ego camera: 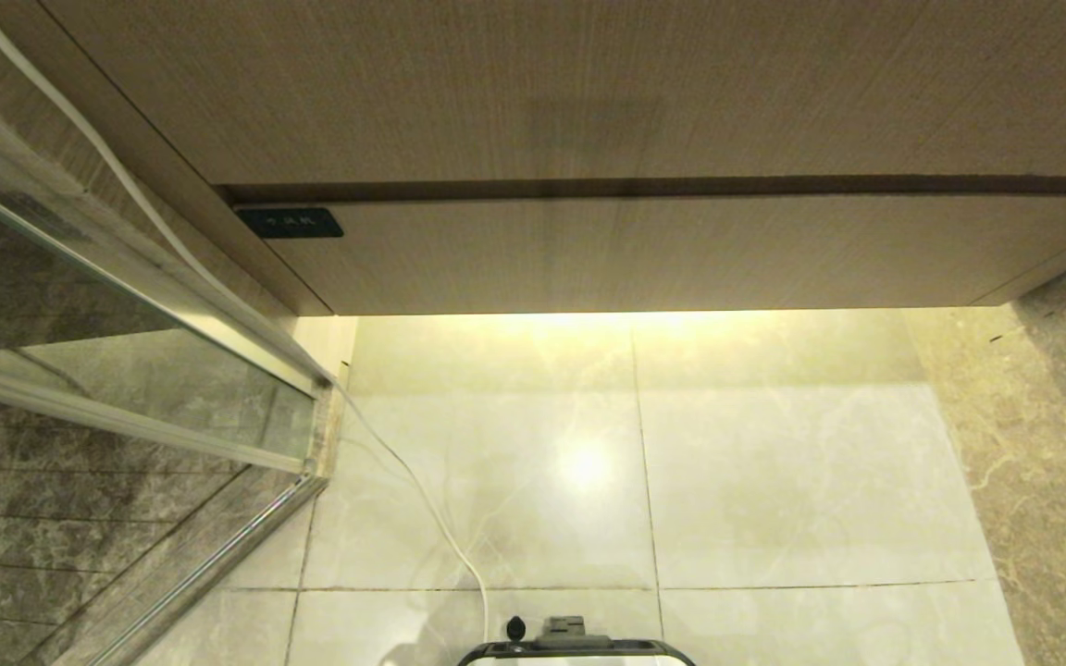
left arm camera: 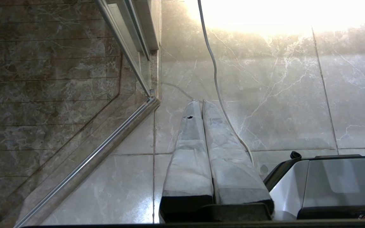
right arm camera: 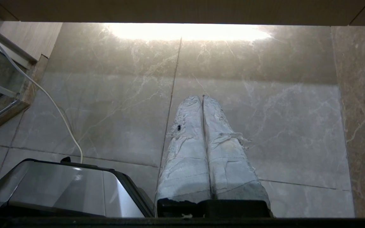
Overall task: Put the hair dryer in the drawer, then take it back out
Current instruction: Pull open the drawer
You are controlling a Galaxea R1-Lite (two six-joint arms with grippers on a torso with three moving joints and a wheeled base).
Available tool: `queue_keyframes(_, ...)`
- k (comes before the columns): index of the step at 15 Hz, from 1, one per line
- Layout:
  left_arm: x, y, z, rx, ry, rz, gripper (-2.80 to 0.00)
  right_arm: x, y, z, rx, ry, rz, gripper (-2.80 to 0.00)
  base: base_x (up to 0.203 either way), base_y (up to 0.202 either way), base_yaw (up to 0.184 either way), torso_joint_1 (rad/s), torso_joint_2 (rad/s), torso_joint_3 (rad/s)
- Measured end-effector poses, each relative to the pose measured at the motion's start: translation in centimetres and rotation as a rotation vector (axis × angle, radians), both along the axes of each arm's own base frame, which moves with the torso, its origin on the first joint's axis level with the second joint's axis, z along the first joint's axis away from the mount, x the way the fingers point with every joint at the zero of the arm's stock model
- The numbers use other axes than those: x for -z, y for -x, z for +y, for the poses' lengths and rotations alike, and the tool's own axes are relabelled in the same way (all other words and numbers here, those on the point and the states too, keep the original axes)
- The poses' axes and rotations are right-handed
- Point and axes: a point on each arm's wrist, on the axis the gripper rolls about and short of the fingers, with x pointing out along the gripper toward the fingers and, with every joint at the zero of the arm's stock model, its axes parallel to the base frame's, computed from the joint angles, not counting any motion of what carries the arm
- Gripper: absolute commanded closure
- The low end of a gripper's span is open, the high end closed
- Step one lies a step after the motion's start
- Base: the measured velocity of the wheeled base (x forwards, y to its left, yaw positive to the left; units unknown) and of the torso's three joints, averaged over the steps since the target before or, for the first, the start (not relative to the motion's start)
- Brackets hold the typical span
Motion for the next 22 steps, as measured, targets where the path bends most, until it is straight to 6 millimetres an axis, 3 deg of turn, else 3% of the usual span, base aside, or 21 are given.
queue_keyframes(7,0.0,0.0,0.0,0.000,0.000,0.000,0.00,0.1,0.0,0.0,0.002,0.070,0.007,0.00,0.000,0.000,0.000,0.000,0.00,0.000)
queue_keyframes(8,0.0,0.0,0.0,0.000,0.000,0.000,0.00,-0.9,0.4,0.0,0.003,0.068,-0.017,0.00,0.000,0.000,0.000,0.000,0.00,0.000)
queue_keyframes(10,0.0,0.0,0.0,0.000,0.000,0.000,0.00,-5.8,2.9,-0.4,0.009,0.049,-0.148,0.00,0.000,0.000,0.000,0.000,0.00,0.000)
queue_keyframes(14,0.0,0.0,0.0,0.000,0.000,0.000,0.00,-18.6,12.2,-1.8,0.004,0.045,-0.343,0.00,0.000,0.000,0.000,0.000,0.00,0.000)
queue_keyframes(16,0.0,0.0,0.0,0.000,0.000,0.000,0.00,-23.3,12.5,-2.1,-0.028,0.103,-0.227,0.00,0.000,0.000,0.000,0.000,0.00,0.000)
queue_keyframes(18,0.0,0.0,0.0,0.000,0.000,0.000,0.00,-25.8,9.3,-2.0,-0.073,0.191,-0.021,0.00,0.000,0.000,0.000,0.000,0.00,0.000)
queue_keyframes(19,0.0,0.0,0.0,0.000,0.000,0.000,0.00,-26.2,6.9,-1.7,-0.099,0.243,0.098,-2.68,0.000,0.000,0.000,0.000,0.00,0.000)
queue_keyframes(22,0.0,0.0,0.0,0.000,0.000,0.000,0.00,-26.5,-1.1,0.2,-0.211,0.397,0.372,-2.80,0.000,0.000,0.000,0.000,0.00,0.000)
